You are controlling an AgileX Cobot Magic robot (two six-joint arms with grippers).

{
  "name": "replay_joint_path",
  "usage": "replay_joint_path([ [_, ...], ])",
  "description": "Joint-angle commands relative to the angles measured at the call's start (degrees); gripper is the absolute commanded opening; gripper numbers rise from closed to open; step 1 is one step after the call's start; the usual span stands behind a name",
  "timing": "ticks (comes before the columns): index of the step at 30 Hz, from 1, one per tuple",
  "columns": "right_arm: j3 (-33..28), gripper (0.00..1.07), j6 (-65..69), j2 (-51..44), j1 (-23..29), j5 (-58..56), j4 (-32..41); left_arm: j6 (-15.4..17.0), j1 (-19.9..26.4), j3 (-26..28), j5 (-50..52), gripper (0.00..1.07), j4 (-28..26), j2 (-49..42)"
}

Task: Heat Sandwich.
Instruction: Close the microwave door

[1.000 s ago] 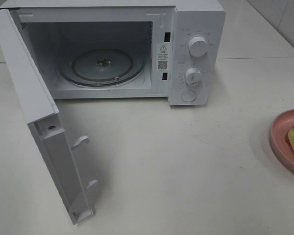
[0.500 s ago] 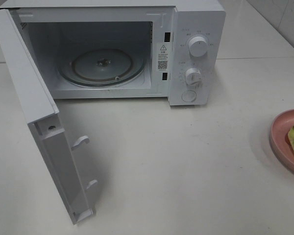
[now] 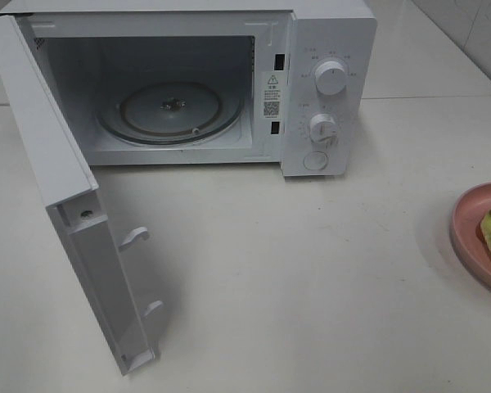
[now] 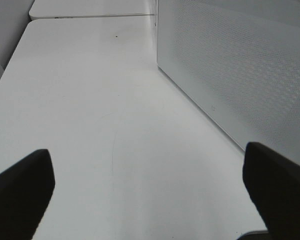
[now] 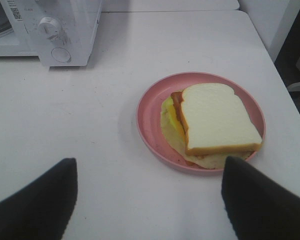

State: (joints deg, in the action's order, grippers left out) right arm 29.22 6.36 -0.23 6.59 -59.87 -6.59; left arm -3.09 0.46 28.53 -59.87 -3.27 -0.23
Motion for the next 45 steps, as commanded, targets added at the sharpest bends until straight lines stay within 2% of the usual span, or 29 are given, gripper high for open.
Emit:
replay_joint_path([
  [1, -0.2, 0.76, -0.9, -1.5, -0.3, 0.4, 0.1, -0.1, 0.2, -0.2, 0.5, 0.97, 0.0, -1.1],
  [45, -0.2, 0.76, -0.9, -1.5, -0.3, 0.4, 0.1, -0.1, 0.2, -0.2, 0.5, 0.97, -0.1, -1.1],
])
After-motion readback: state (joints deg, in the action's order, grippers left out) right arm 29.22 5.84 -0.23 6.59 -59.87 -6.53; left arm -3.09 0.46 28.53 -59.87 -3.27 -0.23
